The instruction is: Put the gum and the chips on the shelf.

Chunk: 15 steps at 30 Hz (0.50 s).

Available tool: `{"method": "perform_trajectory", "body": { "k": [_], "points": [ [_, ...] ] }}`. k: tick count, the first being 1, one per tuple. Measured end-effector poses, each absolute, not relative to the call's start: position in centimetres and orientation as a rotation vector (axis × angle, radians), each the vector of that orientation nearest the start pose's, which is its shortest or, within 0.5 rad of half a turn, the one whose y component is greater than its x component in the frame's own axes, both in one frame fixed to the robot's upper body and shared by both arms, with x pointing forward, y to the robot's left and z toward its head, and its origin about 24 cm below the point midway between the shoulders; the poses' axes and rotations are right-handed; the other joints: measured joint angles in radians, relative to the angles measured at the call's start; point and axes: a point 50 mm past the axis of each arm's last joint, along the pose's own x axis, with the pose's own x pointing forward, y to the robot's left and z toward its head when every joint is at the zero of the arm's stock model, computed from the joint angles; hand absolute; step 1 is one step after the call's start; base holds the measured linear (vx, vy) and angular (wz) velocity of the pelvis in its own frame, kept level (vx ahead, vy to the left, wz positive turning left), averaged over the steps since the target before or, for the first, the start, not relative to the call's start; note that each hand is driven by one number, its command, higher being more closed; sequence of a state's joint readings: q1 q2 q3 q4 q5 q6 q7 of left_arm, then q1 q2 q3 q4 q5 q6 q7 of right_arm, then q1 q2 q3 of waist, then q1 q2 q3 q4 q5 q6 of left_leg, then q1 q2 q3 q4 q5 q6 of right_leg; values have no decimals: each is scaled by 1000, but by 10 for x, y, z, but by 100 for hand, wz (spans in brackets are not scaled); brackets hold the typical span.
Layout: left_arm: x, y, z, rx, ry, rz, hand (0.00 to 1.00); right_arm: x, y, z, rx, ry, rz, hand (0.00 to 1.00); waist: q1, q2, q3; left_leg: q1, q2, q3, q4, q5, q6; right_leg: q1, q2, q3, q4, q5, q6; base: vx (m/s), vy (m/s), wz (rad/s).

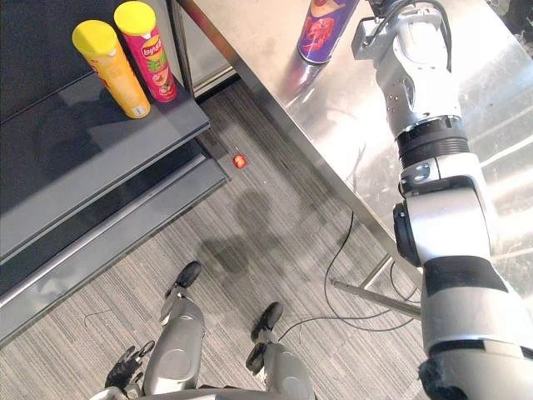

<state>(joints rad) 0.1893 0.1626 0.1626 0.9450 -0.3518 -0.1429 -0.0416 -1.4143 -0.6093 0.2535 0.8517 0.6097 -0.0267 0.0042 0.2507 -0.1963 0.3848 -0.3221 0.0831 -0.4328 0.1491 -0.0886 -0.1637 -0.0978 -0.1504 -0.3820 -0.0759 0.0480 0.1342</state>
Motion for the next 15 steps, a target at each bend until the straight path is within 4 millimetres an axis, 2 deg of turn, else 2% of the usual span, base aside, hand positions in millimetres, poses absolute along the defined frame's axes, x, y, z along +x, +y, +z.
{"method": "perform_trajectory", "body": {
  "k": [9, 12, 15],
  "points": [
    [81, 242, -146, -223, 905, 440, 0, 388, -186, 374, -35, -610, 89, 100, -2, -1, -1, -1, 2, 0, 0, 1, -1, -1, 2, 2, -3, 3, -3, 0, 0, 0],
    [81, 242, -146, -223, 906, 444, 0, 377, -172, 378, -3, -674, 174, 100, -7, -2, -2, 6, 3, 6, 1, 1, -1, 2, 2, 8, -3, 3, -3, 0, 0, -6],
    [79, 243, -146, -231, 912, 467, 0, 360, -155, 389, 18, -764, 276, 100, -32, -2, -3, 21, 4, 8, 1, 1, -1, 16, 2, 9, -5, 3, -3, 0, 0, 0]
  ]
}}
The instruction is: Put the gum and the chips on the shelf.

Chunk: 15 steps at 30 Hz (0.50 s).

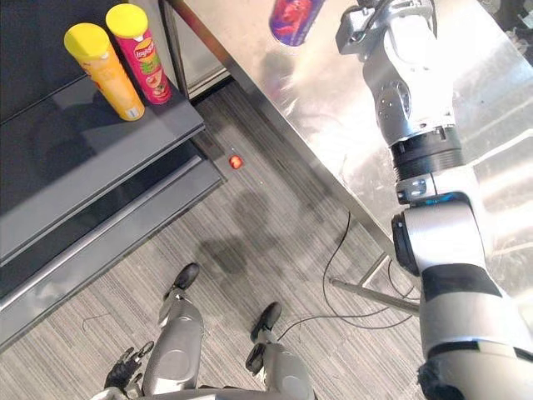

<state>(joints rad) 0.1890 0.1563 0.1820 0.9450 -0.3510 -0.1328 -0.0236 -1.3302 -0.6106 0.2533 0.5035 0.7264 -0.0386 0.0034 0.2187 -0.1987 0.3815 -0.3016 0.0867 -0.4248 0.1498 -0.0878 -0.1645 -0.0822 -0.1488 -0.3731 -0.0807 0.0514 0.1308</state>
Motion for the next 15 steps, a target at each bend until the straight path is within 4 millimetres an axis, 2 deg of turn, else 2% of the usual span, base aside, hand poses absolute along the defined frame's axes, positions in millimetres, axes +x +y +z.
{"method": "perform_trajectory", "body": {
  "k": [4, 7, 10, 15],
  "points": [
    [77, 245, -147, -236, 918, 484, 0, 337, -148, 405, 22, -893, 359, 100, -17, -4, -20, 9, 1, 7, 0, 0, 0, 5, 0, 7, -3, 2, -3, -1, -8, -6],
    [74, 245, -148, -228, 934, 491, 0, 329, -148, 399, -20, -918, 399, 100, -24, -4, -58, 32, 0, 9, -1, 0, 0, 28, -1, 8, -8, 2, -3, 0, 0, 0],
    [67, 246, -149, -218, 952, 494, 0, 327, -143, 380, -132, -870, 471, 100, -27, 6, -120, 55, 0, 2, -8, 0, 0, 58, 0, -1, -21, 2, -2, 11, -17, 5],
    [66, 242, -150, -231, 957, 480, 0, 326, -127, 342, -232, -768, 618, 100, -29, 33, -160, 105, -7, -30, -44, 15, 1, 113, -7, -38, -21, -2, 1, -21, -10, 19]
  ]
}}
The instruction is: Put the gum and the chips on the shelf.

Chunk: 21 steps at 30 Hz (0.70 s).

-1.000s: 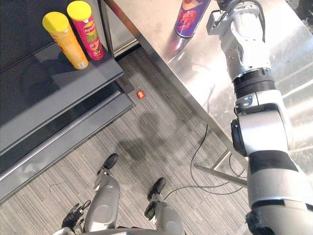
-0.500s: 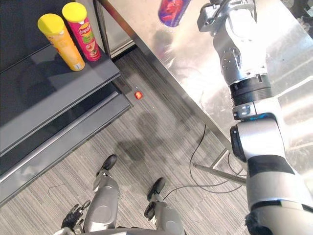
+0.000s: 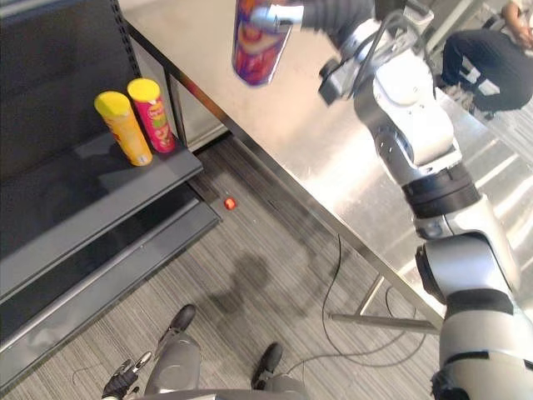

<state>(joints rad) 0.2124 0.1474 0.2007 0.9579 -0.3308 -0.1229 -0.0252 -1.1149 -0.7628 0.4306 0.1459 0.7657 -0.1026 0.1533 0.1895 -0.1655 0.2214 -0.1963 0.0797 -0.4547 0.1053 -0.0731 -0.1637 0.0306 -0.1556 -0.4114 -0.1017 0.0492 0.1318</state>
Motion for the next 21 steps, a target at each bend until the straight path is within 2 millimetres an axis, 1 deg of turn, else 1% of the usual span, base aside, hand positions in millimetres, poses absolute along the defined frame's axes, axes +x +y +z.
{"method": "perform_trajectory", "body": {
  "k": [1, 3, 4, 6, 7, 8, 9, 10, 11, 12, 13, 14, 15, 16, 17, 18, 20, 21],
  "points": [
    [66, 242, -150, -233, 957, 479, 0, 326, -125, 338, -242, -752, 634, 100, 0, 1, -1, 8, -1, -5, -7, 5, 0, 9, -2, -6, 1, -2, 1, -35, -9, 37],
    [64, 239, -152, -241, 967, 479, 0, 327, -118, 323, -277, -698, 695, 100, -2, 14, -9, 13, -12, -44, -20, 20, -1, 28, -8, -44, 9, -9, 6, -22, -8, 47],
    [63, 238, -152, -244, 972, 479, 0, 327, -115, 320, -286, -684, 711, 100, -1, 18, -11, 13, -16, -54, -21, 24, -2, 32, -10, -53, 14, -12, 9, 0, -6, 53],
    [61, 236, -154, -251, 981, 481, 0, 328, -107, 309, -313, -643, 758, 100, 4, 30, -17, 17, -26, -87, -37, 41, -4, 50, -16, -88, 22, -22, 15, 4, -16, 58],
    [60, 233, -154, -258, 984, 480, 0, 328, -103, 303, -328, -619, 790, 100, 6, 43, -16, 19, -34, -112, -39, 47, -5, 64, -22, -117, 37, -34, 19, 6, -14, 63],
    [58, 231, -155, -265, 992, 484, 0, 326, -98, 297, -341, -595, 822, 100, 12, 52, -18, 21, -35, -107, -50, 57, -2, 64, -31, -136, 62, -49, 20, 5, -4, 55],
    [57, 232, -155, -269, 988, 492, 0, 325, -95, 295, -346, -589, 842, 100, 14, 54, -19, 19, -34, -77, -56, 62, 17, 62, -39, -145, 81, -60, 19, -17, 30, 57],
    [55, 232, -156, -282, 992, 511, 0, 320, -93, 287, -345, -578, 874, 100, 5, 55, -18, -8, -1, 119, -57, 57, 191, 61, -59, -181, 120, -77, 14, -42, 16, 78],
    [55, 232, -156, -295, 985, 525, 0, 313, -97, 276, -358, -553, 899, 100, 2, 54, -19, -16, 58, 388, -50, 64, 332, 67, -77, -240, 138, -88, -3, -38, 12, 85],
    [54, 230, -156, -304, 984, 531, 0, 311, -99, 272, -369, -541, 914, 100, 1, 57, -19, -17, 84, 493, -42, 61, 353, 80, -84, -252, 137, -92, 2, 24, 14, 81],
    [52, 228, -157, -319, 987, 551, 0, 306, -103, 266, -382, -522, 930, 100, -4, 67, -21, -26, 125, 647, -7, 57, 358, 99, -94, -277, 136, -103, 23, 96, 64, 59],
    [49, 228, -158, -328, 992, 566, 0, 304, -105, 259, -379, -505, 937, 100, -12, 75, -25, -32, 148, 718, 17, 58, 356, 109, -100, -298, 140, -108, 29, 145, 110, 73],
    [45, 228, -158, -323, 1003, 573, 0, 301, -107, 252, -372, -484, 947, 100, -27, 84, -31, -39, 159, 779, 38, 71, 347, 122, -115, -325, 156, -119, 45, 98, 85, 60],
    [43, 227, -159, -319, 1010, 570, 0, 298, -109, 249, -375, -475, 953, 100, -37, 88, -36, -43, 163, 805, 43, 96, 332, 124, -125, -341, 168, -125, 54, 139, 133, 76],
    [40, 226, -159, -323, 1017, 571, 0, 293, -114, 245, -390, -458, 962, 100, -56, 95, -41, -46, 157, 846, 44, 159, 276, 137, -147, -375, 185, -134, 70, 159, 160, 73],
    [43, 225, -159, -314, 1015, 557, 0, 291, -117, 242, -399, -442, 965, 100, -61, 90, -41, -49, 136, 892, 45, 168, 260, 144, -170, -400, 191, -134, 73, 194, 189, 73],
    [46, 226, -158, -290, 1014, 535, 0, 291, -116, 241, -397, -428, 969, 100, -71, 80, -41, -58, 105, 904, 48, 170, 251, 165, -194, -435, 191, -125, 85, 159, 139, 68],
    [47, 227, -158, -277, 1011, 520, 0, 292, -114, 240, -394, -421, 976, 100, -69, 73, -43, -57, 91, 910, 60, 166, 244, 186, -206, -447, 196, -119, 91, 142, 116, 65]
  ]
}}
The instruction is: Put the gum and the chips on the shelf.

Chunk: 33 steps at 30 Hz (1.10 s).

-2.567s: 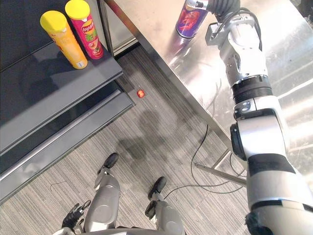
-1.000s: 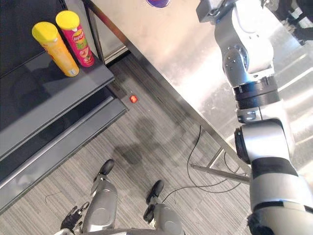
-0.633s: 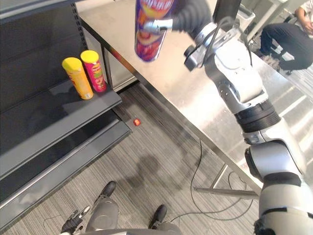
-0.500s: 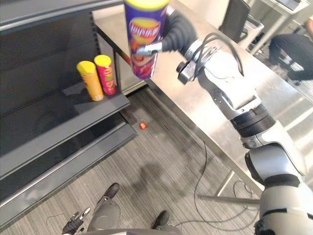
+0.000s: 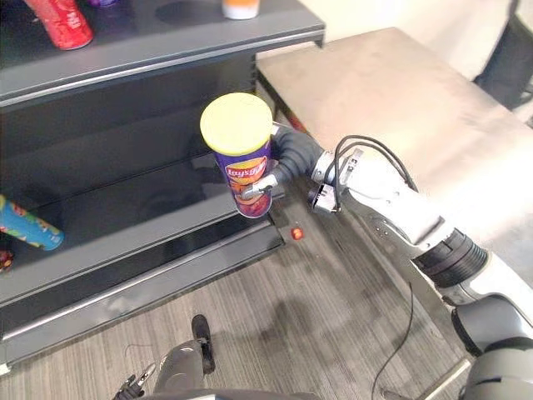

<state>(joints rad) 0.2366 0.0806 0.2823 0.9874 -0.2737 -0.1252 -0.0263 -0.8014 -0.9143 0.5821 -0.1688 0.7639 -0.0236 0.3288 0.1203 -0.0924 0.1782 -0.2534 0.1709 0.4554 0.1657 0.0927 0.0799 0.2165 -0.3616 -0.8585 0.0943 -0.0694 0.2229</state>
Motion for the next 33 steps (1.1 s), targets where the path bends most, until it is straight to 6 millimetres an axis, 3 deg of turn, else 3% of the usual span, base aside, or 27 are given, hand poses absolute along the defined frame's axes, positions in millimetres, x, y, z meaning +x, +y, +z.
{"method": "perform_trajectory", "body": {
  "k": [1, 4, 5, 6, 7, 8, 9, 10, 11, 13, 14, 15, 16, 18, 19, 20, 22, 24, 28, 31, 33],
  "points": [
    [47, 228, -158, -268, 1013, 514, 0, 291, -113, 240, -389, -422, 981, 100, 0, -3, -1, 3, -5, 0, 6, -3, -5, 8, -9, -6, 12, 0, 0, 133, 103, 46],
    [43, 229, -158, -258, 1029, 509, 0, 289, -104, 241, -352, -449, 1014, 100, 19, -4, -1, 70, -10, -12, 12, -59, -83, 35, -68, -13, 169, 0, 0, 134, 93, 23],
    [43, 235, -157, -234, 1030, 491, 0, 285, -104, 243, -348, -465, 1024, 100, 16, -15, -3, 91, -27, -34, 11, -74, -94, 30, -120, -8, 276, 9, -13, 136, 95, 44],
    [41, 237, -157, -196, 1048, 459, 0, 283, -106, 243, -343, -469, 1027, 100, -1, -20, -7, 111, -47, -62, 3, -84, -89, 7, -171, 34, 401, 48, -84, 115, 89, 56],
    [41, 237, -157, -185, 1057, 447, 0, 282, -107, 242, -338, -471, 1025, 100, -10, -18, -8, 123, -53, -75, -6, -87, -87, -17, -190, 82, 466, 92, -147, 162, 109, 66],
    [39, 233, -158, -158, 1079, 407, 0, 280, -112, 238, -317, -468, 1011, 100, -31, -13, -13, 143, -52, -110, -31, -103, -84, -94, -204, 216, 590, 152, -248, 115, 44, 56],
    [40, 235, -158, -140, 1083, 394, 0, 280, -115, 236, -303, -463, 1000, 100, -36, -10, -11, 144, -55, -128, -38, -107, -83, -138, -193, 297, 646, 77, -238, 143, 25, 70],
    [42, 236, -159, -128, 1093, 379, 0, 281, -119, 228, -290, -432, 984, 100, -45, -14, -12, 157, -57, -158, -54, -109, -86, -218, -152, 424, 710, -50, -216, 138, 6, 69],
    [44, 236, -159, -120, 1095, 367, 0, 281, -121, 220, -279, -396, 977, 100, -51, -12, -12, 173, -58, -181, -69, -110, -87, -272, -98, 506, 682, -108, -210, 142, 26, 67],
    [49, 236, -158, -108, 1085, 350, 0, 279, -125, 208, -260, -355, 970, 100, -70, -12, -11, 174, -64, -235, -76, -111, -89, -335, -21, 608, 540, -142, -188, 124, -13, 88],
    [52, 236, -158, -105, 1079, 345, 0, 278, -127, 201, -251, -325, 966, 100, -89, -12, -11, 164, -72, -274, -76, -108, -94, -362, 49, 717, 399, -129, -146, 117, -62, 111],
    [52, 237, -157, -97, 1079, 342, 0, 277, -128, 198, -253, -310, 965, 100, -94, -19, -16, 156, -80, -292, -76, -100, -107, -361, 75, 769, 307, -107, -112, 154, -154, 143],
    [56, 245, -155, -56, 1073, 317, 0, 271, -134, 194, -264, -283, 966, 100, -91, -62, -15, 163, -135, -341, -98, -85, -135, -389, 76, 801, 186, -8, -26, 138, -182, 115],
    [54, 238, -157, -62, 1088, 302, 0, 269, -138, 184, -250, -247, 955, 100, -79, -19, -33, 169, -114, -386, -136, -64, -157, -380, 94, 768, 190, -25, -35, 175, -188, 68],
    [54, 233, -158, -67, 1090, 289, 0, 269, -138, 184, -250, -246, 955, 100, -70, -13, -31, 166, -105, -391, -150, -56, -164, -380, 106, 756, 176, -29, -41, 185, -168, 24],
    [53, 227, -159, -83, 1091, 285, 0, 269, -139, 185, -251, -249, 951, 100, -62, 20, -32, 158, -77, -415, -190, -26, -184, -374, 142, 727, 137, -21, -54, 120, -140, 22],
    [51, 225, -160, -88, 1095, 285, 0, 270, -139, 184, -252, -244, 948, 100, -68, 36, -38, 152, -48, -442, -230, 4, -195, -366, 174, 694, 105, -11, -69, 104, -142, 27],
    [51, 227, -160, -90, 1092, 292, 0, 270, -140, 184, -251, -244, 949, 100, -63, 32, -37, 152, -18, -453, -256, 18, -205, -360, 201, 672, 90, -6, -78, 122, -127, 15],
    [50, 227, -160, -94, 1094, 296, 0, 268, -137, 181, -236, -241, 975, 100, -63, 23, -39, 152, -26, -471, -258, 19, -207, -343, 199, 655, 77, -8, -80, 91, -17, 13],
    [49, 226, -161, -96, 1104, 294, 0, 262, -125, 161, -125, -205, 996, 100, -62, 23, -39, 154, -37, -488, -258, 17, -203, -323, 189, 644, 63, -8, -80, 26, 34, 15],
    [52, 226, -162, -94, 1112, 291, 0, 254, -106, 139, -38, -141, 1051, 100, -58, 23, -39, 153, -39, -497, -258, 15, -201, -316, 188, 637, 59, -8, -80, -20, 12, 10]
  ]
}}
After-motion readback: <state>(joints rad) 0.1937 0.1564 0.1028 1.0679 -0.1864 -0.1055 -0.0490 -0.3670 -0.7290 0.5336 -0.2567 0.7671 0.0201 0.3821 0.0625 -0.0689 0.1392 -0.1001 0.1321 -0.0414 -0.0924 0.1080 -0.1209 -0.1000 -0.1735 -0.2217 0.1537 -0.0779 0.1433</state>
